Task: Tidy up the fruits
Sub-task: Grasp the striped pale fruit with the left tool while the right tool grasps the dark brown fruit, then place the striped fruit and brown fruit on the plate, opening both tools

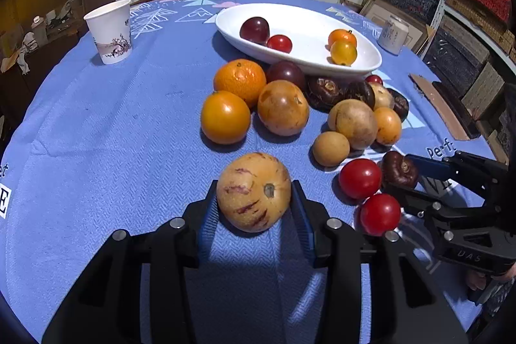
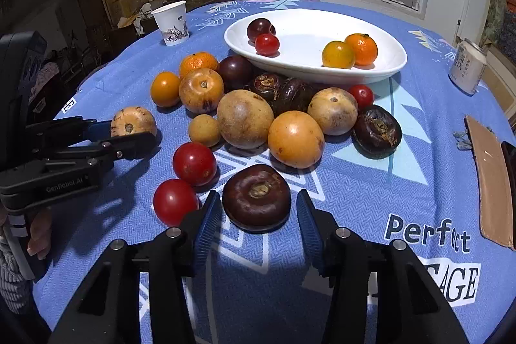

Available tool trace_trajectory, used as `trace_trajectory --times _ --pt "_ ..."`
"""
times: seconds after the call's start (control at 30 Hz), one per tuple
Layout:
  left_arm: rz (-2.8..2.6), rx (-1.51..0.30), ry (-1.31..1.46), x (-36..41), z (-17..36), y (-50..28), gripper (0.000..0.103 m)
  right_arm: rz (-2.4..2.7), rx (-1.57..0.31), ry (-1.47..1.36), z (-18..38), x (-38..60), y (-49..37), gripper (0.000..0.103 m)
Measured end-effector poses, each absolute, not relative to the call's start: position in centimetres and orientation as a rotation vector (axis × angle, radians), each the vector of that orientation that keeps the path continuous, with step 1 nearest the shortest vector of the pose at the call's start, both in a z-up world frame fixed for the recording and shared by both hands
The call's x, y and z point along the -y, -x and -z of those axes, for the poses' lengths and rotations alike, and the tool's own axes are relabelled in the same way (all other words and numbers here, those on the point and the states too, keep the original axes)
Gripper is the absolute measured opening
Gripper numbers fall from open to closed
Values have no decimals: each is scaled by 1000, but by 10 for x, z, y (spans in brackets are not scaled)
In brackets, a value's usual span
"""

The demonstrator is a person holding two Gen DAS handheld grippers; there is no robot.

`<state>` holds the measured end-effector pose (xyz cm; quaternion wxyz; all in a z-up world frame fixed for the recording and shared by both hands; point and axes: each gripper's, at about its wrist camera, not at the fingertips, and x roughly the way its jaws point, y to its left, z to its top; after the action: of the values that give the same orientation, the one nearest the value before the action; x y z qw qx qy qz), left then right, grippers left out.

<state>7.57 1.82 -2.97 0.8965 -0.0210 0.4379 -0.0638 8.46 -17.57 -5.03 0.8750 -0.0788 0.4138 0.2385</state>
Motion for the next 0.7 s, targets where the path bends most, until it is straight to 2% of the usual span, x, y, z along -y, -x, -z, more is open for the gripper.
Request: trace_trajectory --times 0.23,0.43,0.7 --pt "141 -898 70 -21 29 -75 42 -499 -852 128 46 182 -84 43" --pt "143 -815 91 -25 9 -71 42 -486 -801 72 33 197 -85 43" --pt "131 -786 88 -18 -45 -139 42 -392 -710 2 -40 223 -147 43"
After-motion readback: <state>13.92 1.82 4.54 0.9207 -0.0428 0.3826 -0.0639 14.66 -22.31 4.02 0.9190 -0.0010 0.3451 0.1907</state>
